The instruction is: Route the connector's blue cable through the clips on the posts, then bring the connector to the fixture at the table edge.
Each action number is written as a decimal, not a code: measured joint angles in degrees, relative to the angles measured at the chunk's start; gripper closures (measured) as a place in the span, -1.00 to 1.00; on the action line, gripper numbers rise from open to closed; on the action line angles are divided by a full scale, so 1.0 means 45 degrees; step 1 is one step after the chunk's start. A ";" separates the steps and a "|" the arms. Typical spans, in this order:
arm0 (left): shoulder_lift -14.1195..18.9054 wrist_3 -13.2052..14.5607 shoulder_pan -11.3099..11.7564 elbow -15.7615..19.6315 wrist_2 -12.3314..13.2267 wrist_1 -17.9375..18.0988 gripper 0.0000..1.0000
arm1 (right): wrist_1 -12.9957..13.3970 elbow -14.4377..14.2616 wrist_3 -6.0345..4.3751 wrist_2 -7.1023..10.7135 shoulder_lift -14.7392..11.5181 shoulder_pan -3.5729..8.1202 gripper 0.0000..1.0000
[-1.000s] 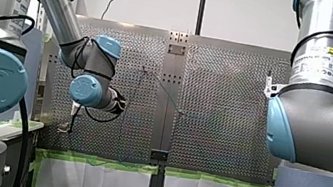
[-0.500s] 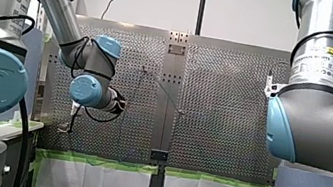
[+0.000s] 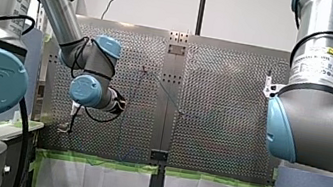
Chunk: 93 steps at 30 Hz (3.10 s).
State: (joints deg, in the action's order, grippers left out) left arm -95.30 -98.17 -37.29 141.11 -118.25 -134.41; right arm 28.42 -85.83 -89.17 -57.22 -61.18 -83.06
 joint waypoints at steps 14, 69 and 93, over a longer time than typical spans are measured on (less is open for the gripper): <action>-0.0001 0.0029 0.0001 -0.0005 0.0000 0.0002 -1.00 | 0.0079 0.0000 0.0045 0.0000 0.0026 -0.0135 -1.00; 0.0000 0.0078 0.0001 0.0020 -0.0176 -0.0035 -1.00 | -0.1211 -0.0001 0.1272 -0.0020 0.0048 -0.0891 -1.00; -0.0001 0.0094 0.0005 0.0023 -0.0262 -0.0035 -1.00 | -0.2672 0.0000 0.2722 -0.0670 -0.0031 -0.1267 -1.00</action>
State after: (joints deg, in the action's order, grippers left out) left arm -95.31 -97.74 -37.27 141.22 -119.43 -134.57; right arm 16.40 -85.83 -76.92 -60.24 -61.31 -88.76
